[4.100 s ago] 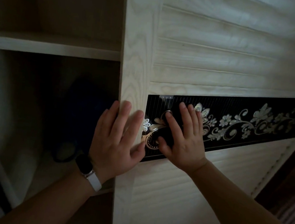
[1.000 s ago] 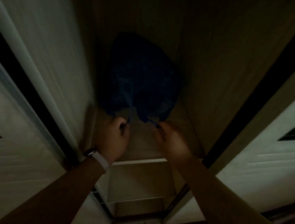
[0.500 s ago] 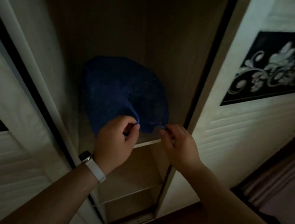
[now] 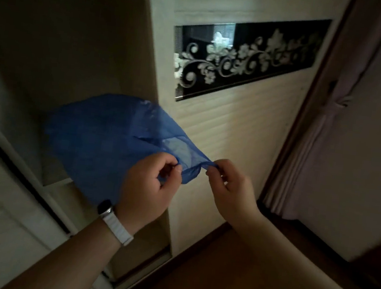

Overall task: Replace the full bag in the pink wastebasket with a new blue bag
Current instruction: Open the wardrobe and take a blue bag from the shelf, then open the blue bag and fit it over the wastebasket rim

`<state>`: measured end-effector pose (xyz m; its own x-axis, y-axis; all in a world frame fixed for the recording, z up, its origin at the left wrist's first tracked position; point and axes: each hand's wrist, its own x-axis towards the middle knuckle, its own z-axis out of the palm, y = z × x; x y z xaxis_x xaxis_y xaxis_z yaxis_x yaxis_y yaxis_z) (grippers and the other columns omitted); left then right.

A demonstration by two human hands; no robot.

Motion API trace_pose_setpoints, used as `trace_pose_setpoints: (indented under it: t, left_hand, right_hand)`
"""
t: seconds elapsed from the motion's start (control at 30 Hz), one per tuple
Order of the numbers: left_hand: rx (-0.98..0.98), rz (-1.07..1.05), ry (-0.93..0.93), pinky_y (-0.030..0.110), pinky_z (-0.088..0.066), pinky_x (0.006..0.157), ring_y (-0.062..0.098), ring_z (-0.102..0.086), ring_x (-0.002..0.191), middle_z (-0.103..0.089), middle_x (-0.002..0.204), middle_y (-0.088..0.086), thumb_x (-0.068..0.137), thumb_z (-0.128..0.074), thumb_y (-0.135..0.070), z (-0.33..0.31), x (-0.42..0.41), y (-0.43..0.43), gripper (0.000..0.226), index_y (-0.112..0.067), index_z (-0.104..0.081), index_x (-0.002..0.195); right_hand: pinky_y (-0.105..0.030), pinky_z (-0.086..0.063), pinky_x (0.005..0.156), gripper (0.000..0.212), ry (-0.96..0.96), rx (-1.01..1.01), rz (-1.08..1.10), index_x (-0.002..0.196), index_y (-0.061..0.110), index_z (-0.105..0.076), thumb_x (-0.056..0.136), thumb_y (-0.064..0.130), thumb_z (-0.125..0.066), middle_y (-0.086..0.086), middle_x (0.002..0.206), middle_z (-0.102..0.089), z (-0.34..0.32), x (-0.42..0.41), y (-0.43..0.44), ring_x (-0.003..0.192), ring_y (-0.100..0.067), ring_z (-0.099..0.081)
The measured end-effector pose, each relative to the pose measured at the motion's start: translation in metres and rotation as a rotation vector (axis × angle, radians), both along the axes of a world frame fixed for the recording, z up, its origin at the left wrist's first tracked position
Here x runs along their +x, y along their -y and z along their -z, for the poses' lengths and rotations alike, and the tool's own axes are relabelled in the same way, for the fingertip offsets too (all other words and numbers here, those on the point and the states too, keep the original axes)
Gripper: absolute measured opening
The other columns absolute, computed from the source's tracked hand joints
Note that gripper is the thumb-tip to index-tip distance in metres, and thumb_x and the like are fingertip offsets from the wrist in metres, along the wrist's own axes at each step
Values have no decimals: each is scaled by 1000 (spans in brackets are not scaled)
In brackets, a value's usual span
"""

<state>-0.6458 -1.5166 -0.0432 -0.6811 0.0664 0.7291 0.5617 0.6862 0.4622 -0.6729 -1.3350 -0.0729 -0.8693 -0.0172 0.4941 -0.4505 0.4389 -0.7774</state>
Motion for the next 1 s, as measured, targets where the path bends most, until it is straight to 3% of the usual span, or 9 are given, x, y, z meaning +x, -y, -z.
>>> trace_pose_setpoints:
  t: [0.13,0.27,0.4,0.5,0.6,0.67,0.8,0.87,1.0]
  left_hand:
    - [12,124,59,8,-38,59,-1,-51,62,-58,70,-10,89,-55,-28,5,29,-64,19,-12,-62,85]
    - [9,241,115,12,-36,53,4,-52,57,-54,64,-12,90,-53,-33,11,52,-130,16,-20,-59,83]
    - [63,376,165,20,-42,52,12,-55,57,-56,62,-8,90,-56,-30,21,68,-196,12,-21,-58,82]
    - [66,461,226,17,-40,52,11,-56,59,-56,61,-8,90,-58,-26,31,70,-241,9,-25,-56,81]
    - [93,576,313,23,-44,51,13,-56,60,-58,63,-7,90,-59,-29,39,69,-286,12,-33,-54,80]
    - [85,625,311,17,-42,50,11,-57,62,-59,62,-7,89,-62,-25,42,64,-318,14,-31,-55,79]
    - [51,730,401,9,-39,51,3,-57,63,-58,61,-9,90,-63,-15,58,48,-385,11,-19,-59,80]
    - [56,797,464,11,-40,52,5,-57,61,-58,63,-8,90,-62,-16,70,34,-422,11,-21,-59,81]
    - [43,952,518,31,-49,60,10,-58,61,-62,67,-6,88,-59,-26,90,7,-502,5,-26,-59,83]
  right_hand:
    - [-24,-38,51,10,68,-24,91,86,20,-62,94,18,-57,10,66,-57,3,51,-65,60,-12,-53]
    - [-34,-41,50,14,86,-63,200,82,22,-61,94,20,-56,8,62,-55,8,98,-129,52,-9,-47]
    - [-23,-39,48,28,94,-94,316,72,38,-53,94,20,-56,13,68,-57,13,142,-185,55,-7,-49]
    - [-25,-40,49,23,120,-94,433,74,32,-56,93,20,-56,7,65,-57,23,167,-224,54,-8,-50]
    - [-24,-37,46,16,172,-129,518,79,22,-59,94,17,-55,-2,64,-58,35,187,-262,51,-7,-48]
    - [-25,-39,47,12,188,-163,578,84,20,-61,94,16,-56,-4,66,-61,42,197,-287,52,-8,-52]
    - [-45,-49,53,10,239,-253,717,86,22,-62,93,21,-56,-9,70,-64,58,208,-335,59,-27,-60]
    - [-42,-44,47,9,244,-276,796,84,22,-61,91,22,-54,-8,65,-60,64,210,-360,53,-19,-52]
    - [-33,-43,50,10,254,-262,980,82,22,-62,89,21,-54,-3,65,-61,67,207,-416,55,-9,-52]
